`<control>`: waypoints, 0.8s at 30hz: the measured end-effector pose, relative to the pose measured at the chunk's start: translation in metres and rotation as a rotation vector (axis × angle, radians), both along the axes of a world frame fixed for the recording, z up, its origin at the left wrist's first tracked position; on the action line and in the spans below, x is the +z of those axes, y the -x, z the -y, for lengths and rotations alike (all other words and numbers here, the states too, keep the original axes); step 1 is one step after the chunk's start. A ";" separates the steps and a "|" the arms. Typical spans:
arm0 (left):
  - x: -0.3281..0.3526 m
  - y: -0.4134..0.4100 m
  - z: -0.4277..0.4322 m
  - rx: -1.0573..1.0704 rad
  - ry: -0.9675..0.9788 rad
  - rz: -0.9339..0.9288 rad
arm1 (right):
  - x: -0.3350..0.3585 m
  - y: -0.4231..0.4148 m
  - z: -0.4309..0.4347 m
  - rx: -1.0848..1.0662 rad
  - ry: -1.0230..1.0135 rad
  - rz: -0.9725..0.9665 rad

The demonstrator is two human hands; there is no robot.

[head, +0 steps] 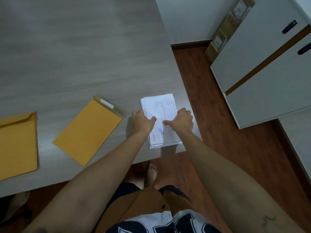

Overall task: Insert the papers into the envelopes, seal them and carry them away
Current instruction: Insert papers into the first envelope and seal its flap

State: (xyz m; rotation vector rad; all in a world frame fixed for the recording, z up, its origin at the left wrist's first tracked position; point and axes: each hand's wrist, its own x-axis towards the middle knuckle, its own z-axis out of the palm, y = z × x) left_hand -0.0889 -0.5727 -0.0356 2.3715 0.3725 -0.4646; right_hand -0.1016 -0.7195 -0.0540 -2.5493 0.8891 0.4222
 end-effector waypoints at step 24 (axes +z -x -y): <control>-0.006 -0.009 0.007 0.006 0.198 -0.024 | 0.006 0.006 0.004 0.013 -0.061 0.071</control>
